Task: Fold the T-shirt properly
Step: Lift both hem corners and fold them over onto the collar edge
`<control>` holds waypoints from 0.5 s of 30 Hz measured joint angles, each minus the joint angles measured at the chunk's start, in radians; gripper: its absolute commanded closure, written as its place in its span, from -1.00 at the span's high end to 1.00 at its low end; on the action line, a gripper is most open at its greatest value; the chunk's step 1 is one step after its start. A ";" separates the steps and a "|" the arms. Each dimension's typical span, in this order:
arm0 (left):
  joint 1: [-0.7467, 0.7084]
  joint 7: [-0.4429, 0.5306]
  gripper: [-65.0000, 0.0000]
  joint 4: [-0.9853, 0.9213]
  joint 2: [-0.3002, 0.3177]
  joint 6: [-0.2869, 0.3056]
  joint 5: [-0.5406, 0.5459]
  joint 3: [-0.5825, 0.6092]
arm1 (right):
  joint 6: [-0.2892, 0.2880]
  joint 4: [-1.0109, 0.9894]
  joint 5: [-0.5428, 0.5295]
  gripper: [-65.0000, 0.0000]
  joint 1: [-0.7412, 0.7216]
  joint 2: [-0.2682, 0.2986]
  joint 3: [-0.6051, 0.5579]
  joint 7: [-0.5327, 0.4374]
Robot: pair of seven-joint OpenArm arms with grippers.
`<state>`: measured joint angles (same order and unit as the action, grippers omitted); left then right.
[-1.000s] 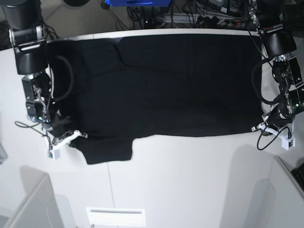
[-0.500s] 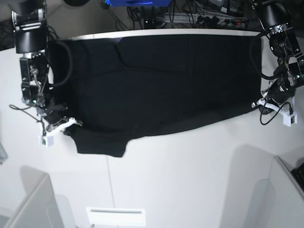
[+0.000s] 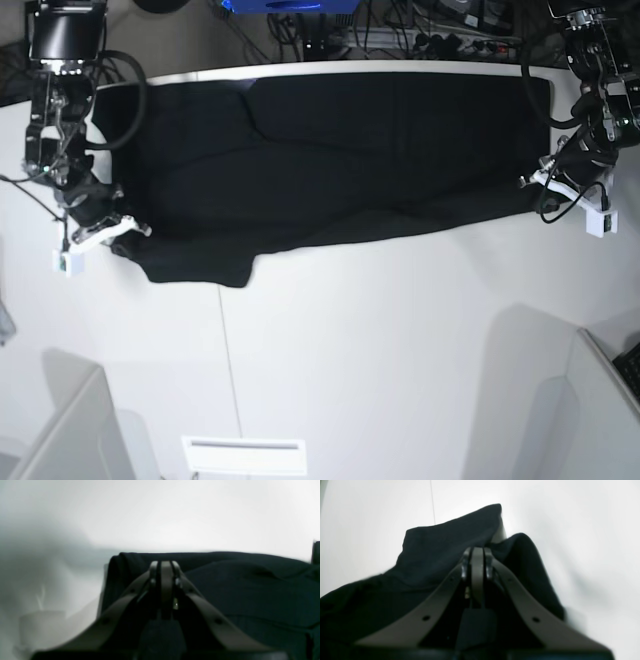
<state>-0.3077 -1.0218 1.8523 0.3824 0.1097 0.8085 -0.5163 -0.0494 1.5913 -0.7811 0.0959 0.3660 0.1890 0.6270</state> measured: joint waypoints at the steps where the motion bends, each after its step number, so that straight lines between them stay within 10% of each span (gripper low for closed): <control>1: -0.010 0.000 -1.00 0.008 0.000 0.000 0.001 0.000 | 0.001 0.015 0.001 -1.00 0.014 0.002 0.005 -0.005; 15: -0.084 -0.005 -1.00 0.064 0.004 0.000 -0.014 -0.051 | 0.000 0.190 -0.003 -1.00 0.173 -0.035 0.070 0.036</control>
<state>-0.3916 -1.0267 1.9167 0.3862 0.1093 0.7948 -0.5674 -0.0498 1.7817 -0.7841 0.2687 0.3305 0.2588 0.6632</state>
